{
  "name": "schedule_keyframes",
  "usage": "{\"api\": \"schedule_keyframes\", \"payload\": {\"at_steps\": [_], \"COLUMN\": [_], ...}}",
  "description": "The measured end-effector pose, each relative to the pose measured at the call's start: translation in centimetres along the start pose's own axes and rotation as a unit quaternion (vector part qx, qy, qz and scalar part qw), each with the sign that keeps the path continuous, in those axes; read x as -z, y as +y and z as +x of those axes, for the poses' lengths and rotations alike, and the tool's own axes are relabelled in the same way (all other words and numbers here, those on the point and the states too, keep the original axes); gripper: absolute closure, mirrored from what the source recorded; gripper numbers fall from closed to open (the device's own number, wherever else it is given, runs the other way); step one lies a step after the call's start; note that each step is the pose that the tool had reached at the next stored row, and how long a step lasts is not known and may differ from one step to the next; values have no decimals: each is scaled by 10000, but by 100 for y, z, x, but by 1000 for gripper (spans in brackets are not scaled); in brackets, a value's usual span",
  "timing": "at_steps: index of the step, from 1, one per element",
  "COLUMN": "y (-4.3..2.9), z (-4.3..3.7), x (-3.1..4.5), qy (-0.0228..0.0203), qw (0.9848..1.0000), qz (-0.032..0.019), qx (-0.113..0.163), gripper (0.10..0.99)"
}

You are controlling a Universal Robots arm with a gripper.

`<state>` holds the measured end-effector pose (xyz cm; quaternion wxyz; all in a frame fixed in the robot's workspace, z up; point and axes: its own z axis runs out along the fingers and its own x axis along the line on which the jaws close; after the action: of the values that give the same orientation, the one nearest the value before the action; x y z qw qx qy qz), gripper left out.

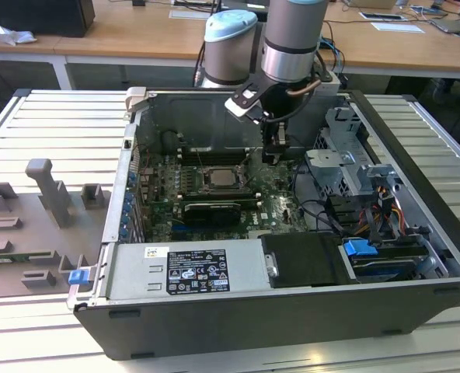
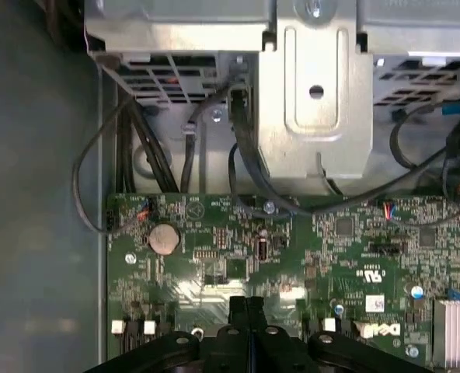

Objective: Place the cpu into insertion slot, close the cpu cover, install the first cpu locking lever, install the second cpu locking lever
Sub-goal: 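Close the cpu cover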

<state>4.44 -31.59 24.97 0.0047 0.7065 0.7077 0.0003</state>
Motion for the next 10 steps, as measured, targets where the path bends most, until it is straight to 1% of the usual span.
{"api": "schedule_keyframes", "payload": {"at_steps": [3, 6, 8, 10], "y": [-55, -121, -175, -245], "z": [0, 1, 0, 0], "x": [0, 1, 1, 1], "qy": [0, 0, 0, 0], "qw": [10000, 10000, 10000, 10000], "qz": [-1, -18, -28, -39], "qx": [1, 1, 1, 1], "gripper": [980, 980, 980, 980]}}
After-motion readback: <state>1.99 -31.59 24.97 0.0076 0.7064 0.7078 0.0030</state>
